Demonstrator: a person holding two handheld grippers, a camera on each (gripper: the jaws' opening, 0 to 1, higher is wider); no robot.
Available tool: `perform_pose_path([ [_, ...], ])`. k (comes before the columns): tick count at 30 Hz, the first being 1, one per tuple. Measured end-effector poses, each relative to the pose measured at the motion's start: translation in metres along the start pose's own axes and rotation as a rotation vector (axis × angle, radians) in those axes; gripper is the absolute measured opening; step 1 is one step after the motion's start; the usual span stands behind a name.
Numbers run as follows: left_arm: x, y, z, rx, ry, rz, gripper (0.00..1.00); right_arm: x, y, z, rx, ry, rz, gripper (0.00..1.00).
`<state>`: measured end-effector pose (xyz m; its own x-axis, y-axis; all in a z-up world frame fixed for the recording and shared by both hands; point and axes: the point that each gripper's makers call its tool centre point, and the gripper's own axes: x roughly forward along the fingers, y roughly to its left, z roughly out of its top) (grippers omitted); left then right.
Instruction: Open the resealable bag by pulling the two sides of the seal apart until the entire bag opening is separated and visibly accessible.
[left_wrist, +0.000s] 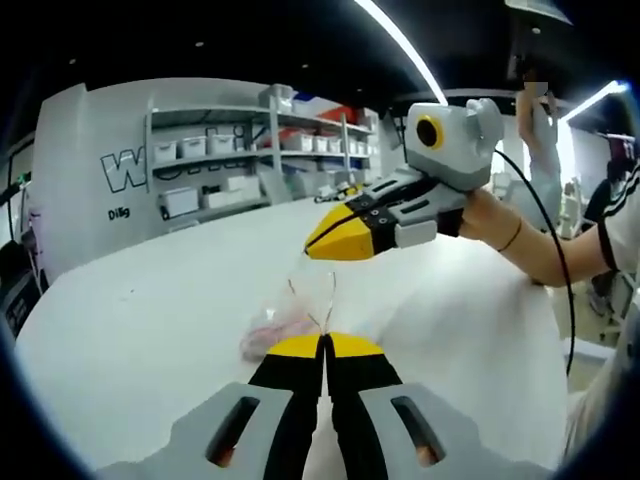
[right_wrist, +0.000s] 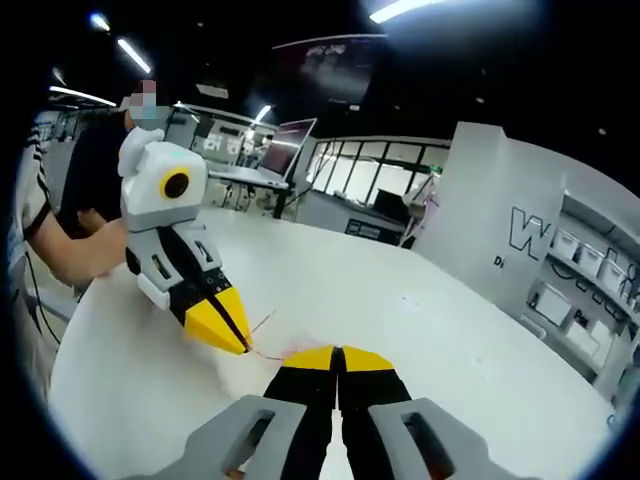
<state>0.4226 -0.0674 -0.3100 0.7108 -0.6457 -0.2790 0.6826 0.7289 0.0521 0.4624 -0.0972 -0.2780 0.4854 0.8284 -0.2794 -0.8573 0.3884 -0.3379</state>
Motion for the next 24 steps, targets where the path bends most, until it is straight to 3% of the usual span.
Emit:
perform_pose_path([
  [7,-0.002,0.000,-0.008,0.015,0.031,-0.007,0.08,0.001,0.001,0.002,0.002,-0.003,0.000,0.00],
  [24,-0.002,-0.004,-0.007,0.020,0.023,-0.027,0.15,0.007,-0.007,0.015,-0.015,-0.019,-0.015,0.00],
])
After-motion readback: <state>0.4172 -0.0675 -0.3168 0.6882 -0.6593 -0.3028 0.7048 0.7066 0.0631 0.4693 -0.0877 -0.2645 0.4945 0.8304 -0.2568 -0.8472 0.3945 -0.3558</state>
